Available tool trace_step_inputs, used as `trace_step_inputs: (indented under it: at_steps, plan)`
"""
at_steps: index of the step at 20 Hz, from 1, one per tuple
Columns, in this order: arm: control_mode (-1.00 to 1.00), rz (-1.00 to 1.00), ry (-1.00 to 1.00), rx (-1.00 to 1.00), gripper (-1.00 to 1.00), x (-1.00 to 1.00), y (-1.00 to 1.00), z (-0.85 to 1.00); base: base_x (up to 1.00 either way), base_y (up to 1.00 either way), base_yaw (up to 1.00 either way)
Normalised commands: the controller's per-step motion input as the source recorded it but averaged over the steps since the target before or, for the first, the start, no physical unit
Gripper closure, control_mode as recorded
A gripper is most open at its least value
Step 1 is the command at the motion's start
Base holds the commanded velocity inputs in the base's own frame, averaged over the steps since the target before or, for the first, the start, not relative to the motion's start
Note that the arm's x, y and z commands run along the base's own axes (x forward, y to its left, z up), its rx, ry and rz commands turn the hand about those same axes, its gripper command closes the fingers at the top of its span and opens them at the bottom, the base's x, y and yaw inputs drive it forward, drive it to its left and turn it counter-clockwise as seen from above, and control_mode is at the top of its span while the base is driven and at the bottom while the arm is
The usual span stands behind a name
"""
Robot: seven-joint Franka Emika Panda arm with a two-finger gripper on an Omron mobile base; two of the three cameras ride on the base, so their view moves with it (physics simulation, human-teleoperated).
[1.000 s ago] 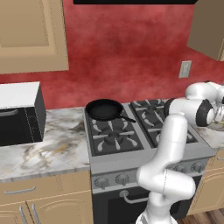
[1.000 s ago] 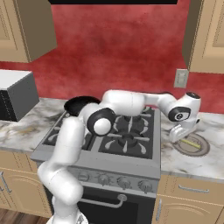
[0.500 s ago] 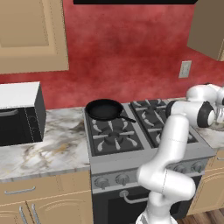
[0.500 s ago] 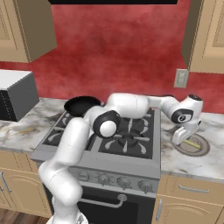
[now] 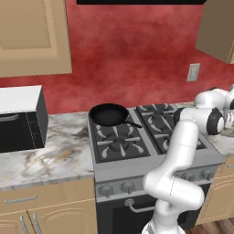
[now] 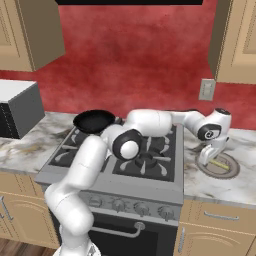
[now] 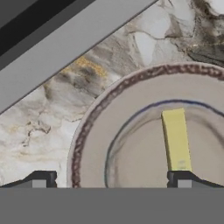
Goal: Pick up the butter stick and place it in the pan. Then turn on the burner for the pan.
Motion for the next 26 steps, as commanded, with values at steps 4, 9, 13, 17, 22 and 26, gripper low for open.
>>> trace_step_inputs:
  at_steps: [4, 9, 13, 17, 22, 26]
  plan:
    - [-1.00, 0.02, 0.00, 0.00, -1.00, 0.31, -0.03, -0.01, 0.00, 0.00, 0.00]
    - [-1.00, 0.02, 0.00, 0.01, -1.00, 0.22, -0.08, -0.02, 0.00, 0.00, 0.00]
    - [-1.00, 0.03, 0.00, 0.03, -1.00, 0.10, -0.16, -0.04, 0.00, 0.00, 0.00]
    - [-1.00, 0.03, 0.00, 0.03, -1.00, 0.13, -0.16, -0.04, 0.00, 0.00, 0.00]
    - [-1.00, 0.03, 0.00, 0.02, -1.00, 0.13, -0.15, -0.05, 0.00, 0.00, 0.00]
    - [-1.00, 0.03, 0.00, 0.02, -1.00, 0.05, -0.14, -0.09, 0.00, 0.00, 0.00]
